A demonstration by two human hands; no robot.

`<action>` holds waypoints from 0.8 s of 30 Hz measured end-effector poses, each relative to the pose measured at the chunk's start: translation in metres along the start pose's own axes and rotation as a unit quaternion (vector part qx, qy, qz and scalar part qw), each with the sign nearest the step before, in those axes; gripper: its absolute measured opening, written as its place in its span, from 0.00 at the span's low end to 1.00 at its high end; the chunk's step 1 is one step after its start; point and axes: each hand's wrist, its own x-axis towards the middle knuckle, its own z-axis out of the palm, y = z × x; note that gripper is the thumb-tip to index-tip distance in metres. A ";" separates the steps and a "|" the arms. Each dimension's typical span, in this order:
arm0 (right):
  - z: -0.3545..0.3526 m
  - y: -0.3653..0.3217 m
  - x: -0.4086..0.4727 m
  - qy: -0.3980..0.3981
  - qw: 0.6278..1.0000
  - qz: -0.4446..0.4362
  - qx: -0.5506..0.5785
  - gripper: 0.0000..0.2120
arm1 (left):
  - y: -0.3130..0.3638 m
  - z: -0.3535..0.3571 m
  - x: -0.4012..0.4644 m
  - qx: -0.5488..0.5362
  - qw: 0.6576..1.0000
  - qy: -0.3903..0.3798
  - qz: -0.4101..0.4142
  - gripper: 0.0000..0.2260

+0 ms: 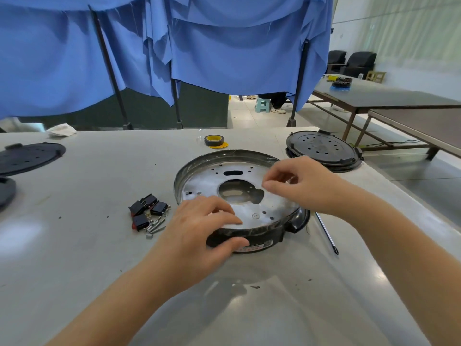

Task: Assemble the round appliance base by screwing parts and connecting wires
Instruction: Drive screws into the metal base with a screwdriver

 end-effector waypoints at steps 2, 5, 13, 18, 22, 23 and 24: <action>0.007 0.011 -0.006 0.101 0.995 0.010 0.021 0.03 | -0.004 -0.002 0.000 -0.045 0.995 0.045 -0.074 0.18; 0.022 0.031 -0.012 0.214 0.972 0.081 0.047 0.15 | -0.020 -0.004 0.003 -0.077 0.973 0.125 -0.179 0.20; 0.038 0.050 -0.015 0.195 0.938 0.207 0.196 0.19 | -0.064 0.001 0.004 -0.374 0.779 0.105 -0.492 0.31; 0.033 0.047 -0.013 0.179 0.955 0.177 0.156 0.11 | -0.067 0.002 0.008 -0.448 0.740 0.090 -0.494 0.28; 0.027 0.046 -0.006 0.135 0.962 0.184 0.154 0.15 | -0.057 0.001 0.006 -0.423 0.742 0.100 -0.510 0.28; 0.025 0.047 -0.004 0.125 0.963 0.185 0.151 0.16 | -0.052 0.001 0.005 -0.422 0.737 0.110 -0.517 0.28; 0.023 0.047 -0.001 0.114 0.964 0.187 0.149 0.17 | -0.047 0.002 0.005 -0.422 0.732 0.116 -0.522 0.28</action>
